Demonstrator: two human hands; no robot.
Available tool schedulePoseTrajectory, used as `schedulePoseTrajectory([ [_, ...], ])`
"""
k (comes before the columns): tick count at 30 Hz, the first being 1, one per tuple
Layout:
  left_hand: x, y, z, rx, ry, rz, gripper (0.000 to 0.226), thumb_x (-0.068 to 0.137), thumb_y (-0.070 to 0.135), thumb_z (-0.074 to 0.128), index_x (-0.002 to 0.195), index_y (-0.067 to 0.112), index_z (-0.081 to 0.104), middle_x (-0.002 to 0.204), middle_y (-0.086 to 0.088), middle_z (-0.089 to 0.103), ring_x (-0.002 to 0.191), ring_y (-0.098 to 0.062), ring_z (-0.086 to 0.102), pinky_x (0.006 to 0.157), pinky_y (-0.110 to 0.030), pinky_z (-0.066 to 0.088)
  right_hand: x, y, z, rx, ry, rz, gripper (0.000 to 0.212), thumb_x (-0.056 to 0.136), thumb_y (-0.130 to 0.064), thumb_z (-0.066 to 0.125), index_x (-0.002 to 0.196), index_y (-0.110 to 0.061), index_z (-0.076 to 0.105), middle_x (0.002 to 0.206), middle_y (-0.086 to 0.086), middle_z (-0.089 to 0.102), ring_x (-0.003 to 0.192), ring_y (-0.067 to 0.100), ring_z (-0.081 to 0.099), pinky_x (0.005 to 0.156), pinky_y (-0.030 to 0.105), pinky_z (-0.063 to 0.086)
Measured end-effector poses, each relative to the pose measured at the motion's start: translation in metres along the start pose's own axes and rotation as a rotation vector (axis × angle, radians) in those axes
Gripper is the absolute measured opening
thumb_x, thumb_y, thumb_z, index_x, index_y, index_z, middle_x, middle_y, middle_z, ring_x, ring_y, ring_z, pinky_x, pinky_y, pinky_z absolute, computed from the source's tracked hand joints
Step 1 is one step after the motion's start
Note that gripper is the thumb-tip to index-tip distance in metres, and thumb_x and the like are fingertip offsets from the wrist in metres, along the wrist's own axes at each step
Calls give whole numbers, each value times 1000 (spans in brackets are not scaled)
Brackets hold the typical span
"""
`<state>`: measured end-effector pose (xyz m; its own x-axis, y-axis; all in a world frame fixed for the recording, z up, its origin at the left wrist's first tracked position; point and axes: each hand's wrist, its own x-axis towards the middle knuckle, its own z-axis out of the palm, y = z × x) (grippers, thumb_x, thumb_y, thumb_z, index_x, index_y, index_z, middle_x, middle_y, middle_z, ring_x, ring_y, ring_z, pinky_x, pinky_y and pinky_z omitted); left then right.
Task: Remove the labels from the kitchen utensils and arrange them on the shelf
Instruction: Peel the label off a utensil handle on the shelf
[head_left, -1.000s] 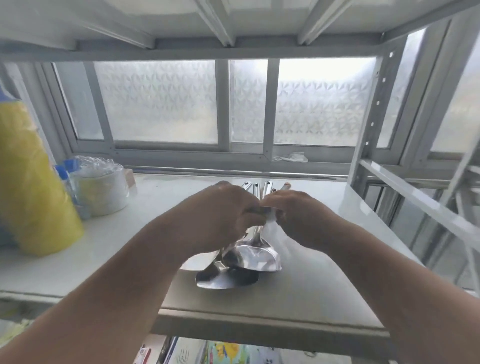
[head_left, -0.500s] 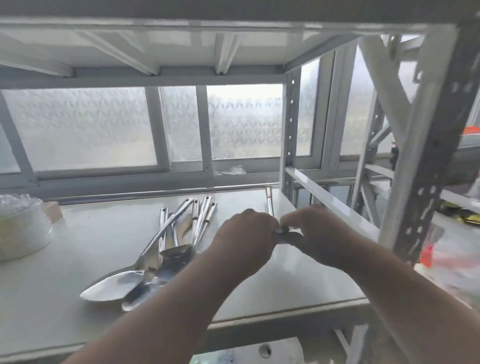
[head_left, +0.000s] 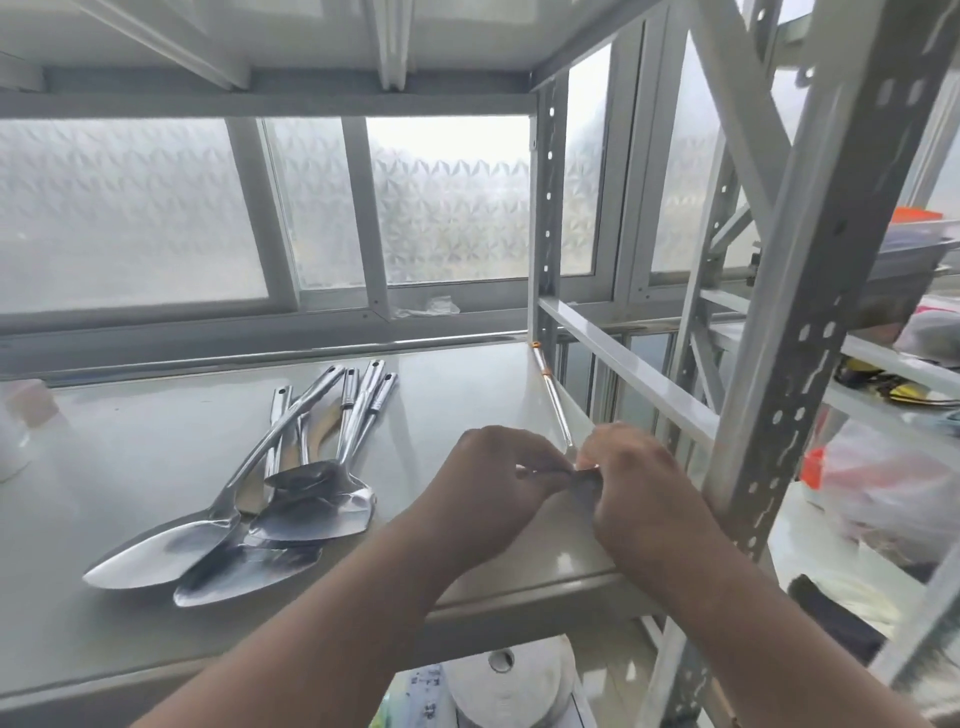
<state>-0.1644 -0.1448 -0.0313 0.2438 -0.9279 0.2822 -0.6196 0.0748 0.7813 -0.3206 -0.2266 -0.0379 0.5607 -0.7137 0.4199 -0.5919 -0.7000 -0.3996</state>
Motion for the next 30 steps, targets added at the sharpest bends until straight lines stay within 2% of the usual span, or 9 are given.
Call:
schedulePoseTrajectory([
  [3, -4, 6, 9, -58, -21, 6, 5, 88, 39, 83, 91, 37, 86, 89, 19, 81, 93, 1, 76, 98, -36, 60, -7, -4, -5, -16, 4, 91, 22, 81, 4, 49, 77, -18, 53, 89, 2, 51, 87, 21, 45, 70, 30, 29],
  [6, -5, 7, 14, -81, -14, 22, 6, 89, 32, 84, 89, 38, 86, 87, 18, 82, 91, 1, 76, 98, -33, 60, -7, -6, -6, -24, 2, 135, 20, 84, 2, 49, 81, -17, 54, 92, 1, 49, 90, 20, 42, 70, 30, 28],
  [12, -6, -1, 10, -113, 32, -49, 4, 86, 30, 87, 91, 30, 87, 88, 12, 82, 92, -3, 78, 96, -37, 60, -9, -5, -1, 29, 80, 149, 20, 79, 5, 45, 82, -12, 55, 100, 2, 49, 93, 25, 47, 74, 32, 39],
  [17, -8, 0, 11, -115, 40, -43, 5, 86, 28, 87, 91, 28, 88, 89, 12, 82, 90, -1, 77, 93, -30, 60, -10, -4, 2, -3, 99, 177, 20, 82, 4, 45, 85, -13, 56, 104, 3, 48, 91, 26, 49, 72, 33, 40],
  [20, -11, 6, 10, -91, 50, -30, 6, 87, 33, 86, 93, 32, 87, 92, 16, 82, 94, 0, 76, 98, -31, 59, -10, -7, 2, -7, 108, 183, 23, 82, 5, 46, 92, -12, 59, 110, 5, 49, 101, 29, 51, 80, 37, 46],
  [22, -14, 11, 4, -22, 70, -2, 12, 87, 42, 84, 97, 35, 86, 98, 22, 81, 101, 4, 73, 102, -30, 56, -13, -11, 0, -21, 105, 182, 27, 84, 4, 48, 101, -11, 60, 123, 10, 51, 119, 33, 49, 91, 39, 46],
  [25, -24, 15, -19, 168, 122, 69, 19, 90, 42, 81, 108, 38, 84, 116, 27, 77, 118, 7, 65, 112, -28, 48, -25, -22, -4, -69, 90, 156, 43, 82, 5, 47, 117, -17, 57, 148, 15, 43, 144, 33, 30, 109, 50, 41],
  [28, -42, 13, -58, 296, 155, 93, 25, 90, 41, 82, 114, 38, 82, 126, 26, 74, 124, 5, 63, 115, -28, 44, -32, -46, -8, -103, 121, 21, 52, 75, 6, 54, 120, -17, 59, 142, 15, 51, 142, 35, 37, 108, 59, 42],
  [30, -56, 8, -90, 359, 183, 66, 27, 89, 45, 81, 116, 41, 80, 127, 29, 71, 127, 4, 61, 117, -32, 44, -29, -67, -8, -25, 138, -87, 51, 73, 5, 61, 119, -15, 63, 139, 13, 55, 138, 32, 43, 113, 51, 39],
])
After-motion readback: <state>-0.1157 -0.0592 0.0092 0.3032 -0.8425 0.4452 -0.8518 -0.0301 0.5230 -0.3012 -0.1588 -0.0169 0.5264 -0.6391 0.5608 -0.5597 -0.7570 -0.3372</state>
